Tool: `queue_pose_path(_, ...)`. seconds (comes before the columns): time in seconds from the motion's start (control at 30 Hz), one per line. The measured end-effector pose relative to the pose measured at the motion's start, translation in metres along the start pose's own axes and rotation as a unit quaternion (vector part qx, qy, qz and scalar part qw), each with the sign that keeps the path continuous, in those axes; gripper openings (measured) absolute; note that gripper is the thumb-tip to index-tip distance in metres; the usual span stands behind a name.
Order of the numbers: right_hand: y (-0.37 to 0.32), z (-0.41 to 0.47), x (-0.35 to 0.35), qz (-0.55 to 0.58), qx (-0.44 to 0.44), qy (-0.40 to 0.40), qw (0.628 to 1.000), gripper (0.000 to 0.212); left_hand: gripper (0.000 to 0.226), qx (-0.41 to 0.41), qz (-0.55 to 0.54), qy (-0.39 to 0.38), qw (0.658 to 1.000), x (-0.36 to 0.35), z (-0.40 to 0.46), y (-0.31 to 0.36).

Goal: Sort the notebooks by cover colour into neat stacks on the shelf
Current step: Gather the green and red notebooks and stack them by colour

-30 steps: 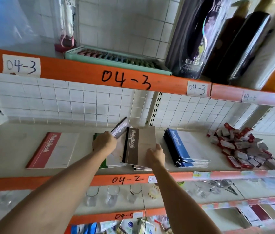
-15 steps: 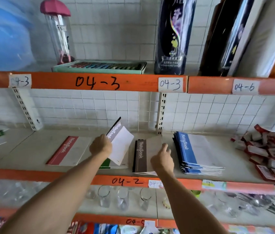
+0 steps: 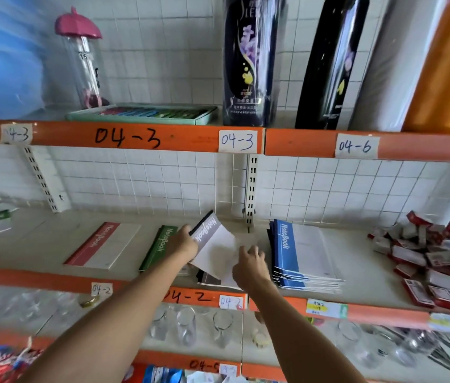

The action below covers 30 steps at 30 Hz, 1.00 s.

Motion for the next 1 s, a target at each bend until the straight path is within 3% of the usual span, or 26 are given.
queue_pose_path(0.13, 0.007, -0.008, 0.003, -0.004, 0.057, -0.002, 0.998, 0.044, 0.035, 0.037, 0.026, -0.028, 0.999, -0.033, -0.012, 0.01)
queue_pose_path(0.3, 0.016, -0.014, 0.003, -0.003, 0.073, -0.005, 0.997, 0.043, 0.075, 0.04, 0.232, -0.001, 0.972, -0.058, -0.025, 0.016)
queue_pose_path(0.4, 0.017, -0.014, 0.001, 0.001, 0.074, -0.012, 0.997, 0.041, 0.031, 0.021, 0.316, -0.02, 0.948, -0.061, -0.031, 0.015)
queue_pose_path(0.47, 0.015, -0.014, -0.001, 0.003, 0.077, -0.016, 0.997, 0.04, 0.025, 0.012, 0.322, -0.025, 0.946, -0.061, -0.031, 0.013)
queue_pose_path(0.63, -0.001, -0.011, -0.004, -0.01, 0.095, -0.014, 0.995, 0.04, 0.05, -0.086, 0.299, 0.001, 0.95, -0.04, -0.022, -0.006)
queue_pose_path(0.77, -0.029, -0.006, -0.008, -0.062, 0.113, -0.011, 0.992, 0.04, 0.038, -0.167, 0.282, 0.048, 0.944, -0.01, -0.022, -0.031)
queue_pose_path(1.0, -0.123, -0.007, -0.038, -0.083, 0.156, -0.02, 0.984, 0.059, 0.057, -0.188, 0.243, 0.041, 0.951, 0.059, -0.028, -0.107)
Point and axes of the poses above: each hand's wrist, its own z-axis towards the middle knuckle, its own x-axis out of the back of the hand, y = z × x, the point moved 4 cm from there along z, towards the middle knuckle, and after that the axes turned 12 degrees about -y, right-handed, at the moved point
